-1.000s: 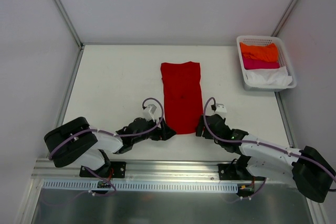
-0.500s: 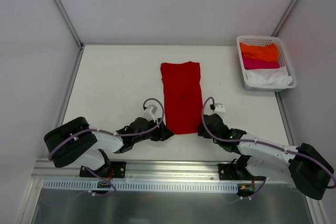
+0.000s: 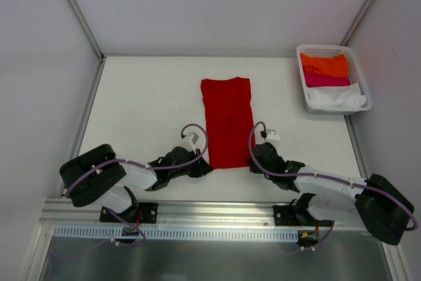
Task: Fold and stack the t-shirts
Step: Grab one side of the 2/3 rectangular tshirt with both arms
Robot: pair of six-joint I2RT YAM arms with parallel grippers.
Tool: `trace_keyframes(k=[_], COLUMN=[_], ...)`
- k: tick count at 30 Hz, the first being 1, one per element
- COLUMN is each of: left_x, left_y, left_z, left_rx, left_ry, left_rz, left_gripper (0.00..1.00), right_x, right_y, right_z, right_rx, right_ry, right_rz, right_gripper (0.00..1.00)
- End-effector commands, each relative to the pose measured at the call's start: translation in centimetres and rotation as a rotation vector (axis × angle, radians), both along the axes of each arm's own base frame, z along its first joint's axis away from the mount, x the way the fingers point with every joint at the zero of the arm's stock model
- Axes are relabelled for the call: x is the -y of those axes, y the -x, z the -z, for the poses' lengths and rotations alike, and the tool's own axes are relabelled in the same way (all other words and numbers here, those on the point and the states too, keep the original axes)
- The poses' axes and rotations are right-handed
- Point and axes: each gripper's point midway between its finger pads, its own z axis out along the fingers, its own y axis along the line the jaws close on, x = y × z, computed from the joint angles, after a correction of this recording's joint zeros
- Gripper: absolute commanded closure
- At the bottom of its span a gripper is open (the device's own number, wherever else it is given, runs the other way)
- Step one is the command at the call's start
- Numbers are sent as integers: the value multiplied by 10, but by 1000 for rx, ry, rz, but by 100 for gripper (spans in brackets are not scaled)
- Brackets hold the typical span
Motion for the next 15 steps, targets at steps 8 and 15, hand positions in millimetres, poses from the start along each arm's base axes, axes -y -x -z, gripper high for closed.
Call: trace_keyframes(k=[8, 15], left_x=[-17, -36], left_y=[14, 37], left_z=[-9, -6], left_rx=[-2, -21], left_ry=[-45, -80], left_rz=[-10, -53], left_gripper=[100, 100], right_x=[-3, -3], right_y=[33, 62], right_z=[0, 0], right_rx=[-38, -35], right_ry=[8, 32], right_rz=[-50, -69], right_gripper=[99, 99])
